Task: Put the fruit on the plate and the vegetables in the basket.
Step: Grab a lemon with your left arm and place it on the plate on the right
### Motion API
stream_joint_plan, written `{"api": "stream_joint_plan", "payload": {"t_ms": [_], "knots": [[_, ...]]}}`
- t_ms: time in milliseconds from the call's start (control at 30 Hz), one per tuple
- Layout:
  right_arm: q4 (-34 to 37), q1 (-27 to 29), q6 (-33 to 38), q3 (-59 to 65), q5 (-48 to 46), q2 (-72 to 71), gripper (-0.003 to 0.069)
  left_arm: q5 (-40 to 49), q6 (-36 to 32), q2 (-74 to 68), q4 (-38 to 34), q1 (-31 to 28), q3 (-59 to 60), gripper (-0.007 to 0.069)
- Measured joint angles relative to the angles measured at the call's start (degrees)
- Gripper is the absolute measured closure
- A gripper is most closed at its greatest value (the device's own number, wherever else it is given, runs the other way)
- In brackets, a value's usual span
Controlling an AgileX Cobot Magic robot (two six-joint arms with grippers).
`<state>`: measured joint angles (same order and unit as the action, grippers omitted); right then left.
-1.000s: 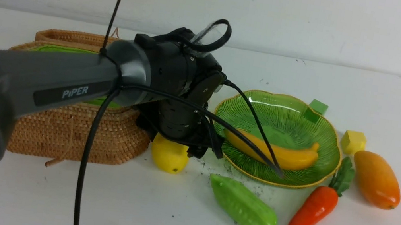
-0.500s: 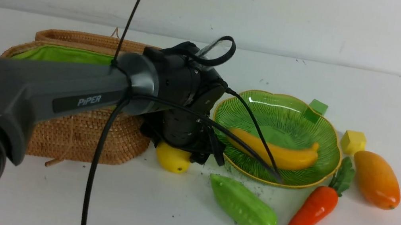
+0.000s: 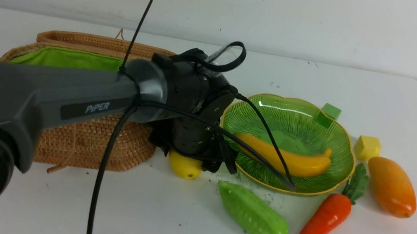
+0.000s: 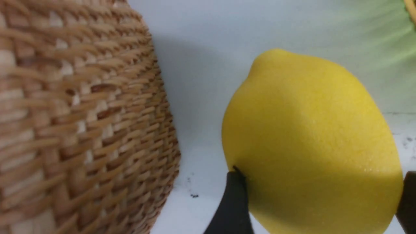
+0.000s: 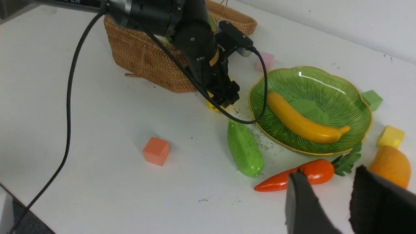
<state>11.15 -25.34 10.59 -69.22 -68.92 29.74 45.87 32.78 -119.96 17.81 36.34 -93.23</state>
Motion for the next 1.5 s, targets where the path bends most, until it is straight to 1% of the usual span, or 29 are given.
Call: {"api": "stream_joint_plan", "payload": {"t_ms": [400,800,900,1000,1367,1433,1467,1500], "knots": [[0.0,0.0,0.7,0.0,-0.2,0.0,0.0422,-1.3,0.0,-0.5,-2.0,0.0,-0.4,0.003],[0.0,0.0,1.0,0.0,-0.4,0.0,0.0422,-3.0,0.0,-1.4,-2.2,0.0,-0.8,0.003],[0.0,0.0,1.0,0.0,-0.5,0.0,0.0422,-3.0,0.0,-1.4,-2.3,0.0,-0.9,0.0048],[0.1,0.0,1.0,0.0,-0.5,0.0,0.0422,-2.5,0.0,-1.4,-2.5,0.0,-0.9,0.0067],[0.2,0.0,1.0,0.0,-0.6,0.0,0.0424,2.8,0.2,-1.1,-4.8,0.1,-1.2,0.0078],[0.2,0.0,1.1,0.0,-0.6,0.0,0.0424,4.5,0.2,-0.7,-5.8,0.1,-1.1,0.0097],[0.3,0.0,1.1,0.0,-0.6,0.0,0.0424,5.7,0.2,-0.7,-6.2,0.1,-1.0,0.0146],[0.3,0.0,1.1,0.0,-0.6,0.0,0.0424,6.8,0.1,-0.7,-6.5,0.1,-0.7,0.0234]]}}
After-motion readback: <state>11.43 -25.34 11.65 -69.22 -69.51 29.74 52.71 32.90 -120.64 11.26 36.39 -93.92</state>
